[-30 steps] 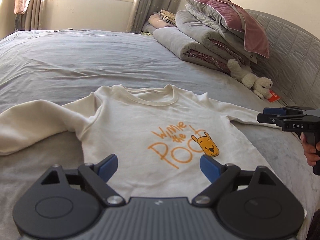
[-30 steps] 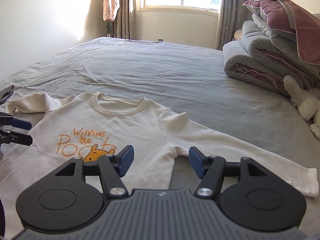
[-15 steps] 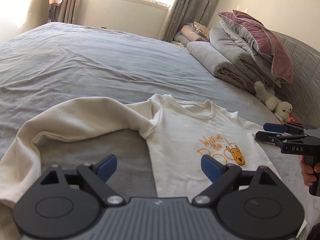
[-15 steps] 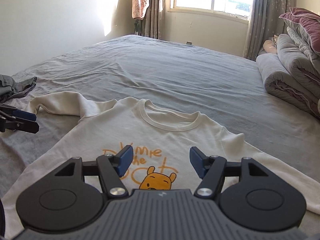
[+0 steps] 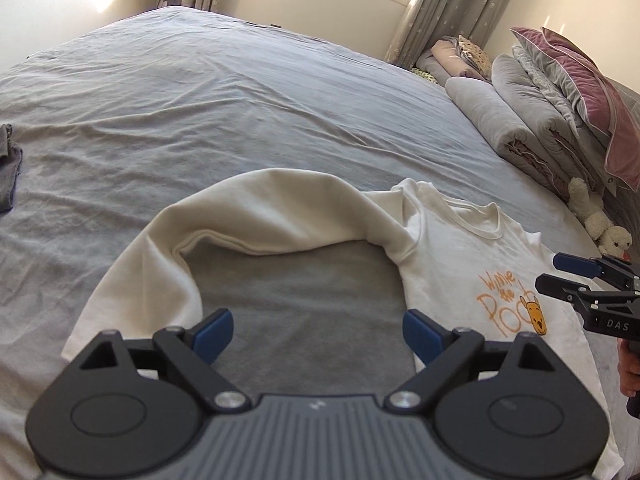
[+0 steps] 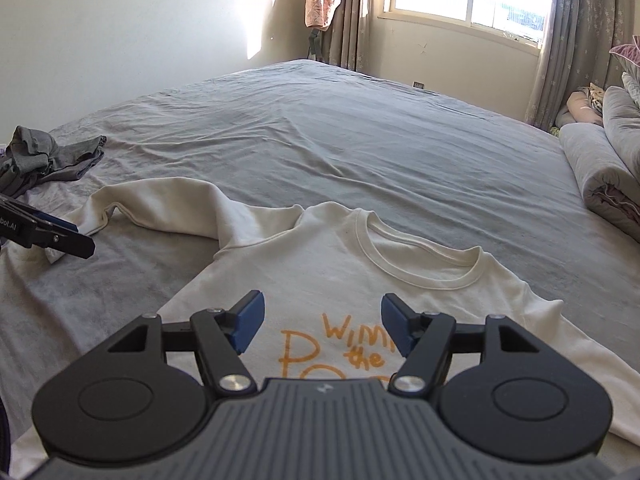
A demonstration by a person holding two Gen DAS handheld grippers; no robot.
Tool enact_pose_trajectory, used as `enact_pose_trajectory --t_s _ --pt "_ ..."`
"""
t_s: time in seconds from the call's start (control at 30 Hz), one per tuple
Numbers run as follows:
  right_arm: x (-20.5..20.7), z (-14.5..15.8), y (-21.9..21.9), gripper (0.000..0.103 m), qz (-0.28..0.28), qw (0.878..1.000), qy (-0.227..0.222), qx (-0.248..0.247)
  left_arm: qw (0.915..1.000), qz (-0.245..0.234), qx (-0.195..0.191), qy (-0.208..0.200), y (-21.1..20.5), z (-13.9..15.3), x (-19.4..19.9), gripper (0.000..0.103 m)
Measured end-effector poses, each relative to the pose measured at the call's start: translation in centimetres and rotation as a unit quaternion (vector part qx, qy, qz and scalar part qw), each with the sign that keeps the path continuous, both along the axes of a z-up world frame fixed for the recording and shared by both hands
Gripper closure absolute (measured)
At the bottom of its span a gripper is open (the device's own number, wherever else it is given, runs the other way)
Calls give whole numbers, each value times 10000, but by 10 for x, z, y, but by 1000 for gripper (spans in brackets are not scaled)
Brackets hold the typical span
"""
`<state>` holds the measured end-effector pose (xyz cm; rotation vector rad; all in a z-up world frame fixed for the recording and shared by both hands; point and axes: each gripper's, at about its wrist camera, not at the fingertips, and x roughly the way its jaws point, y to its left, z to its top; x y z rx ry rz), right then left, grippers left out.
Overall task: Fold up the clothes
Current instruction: 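Grasp the folded-over sleeve with the left gripper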
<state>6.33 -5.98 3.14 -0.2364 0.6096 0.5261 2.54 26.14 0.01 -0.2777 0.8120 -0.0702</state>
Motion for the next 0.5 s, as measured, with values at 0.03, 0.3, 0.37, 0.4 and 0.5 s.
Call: enact_pose_trajectory --t_s 0.03,0.3,0.37,0.4,0.5 --pt "1 -1 4 34 20 10000 8 -19 9999 97 58 36 5 2 0 11" --pt "18 -11 38 33 226 9996 52 -153 9957 871 150 261 47 5 4 10" --pt "23 -12 49 32 304 9994 42 -189 9947 934 258 336 51 3 8 10" --pt "26 -13 55 32 346 9992 32 -200 9940 972 337 373 53 2 10 10" --pt "35 -14 70 31 481 9986 2 -228 9919 996 628 479 58 -2 17 10"
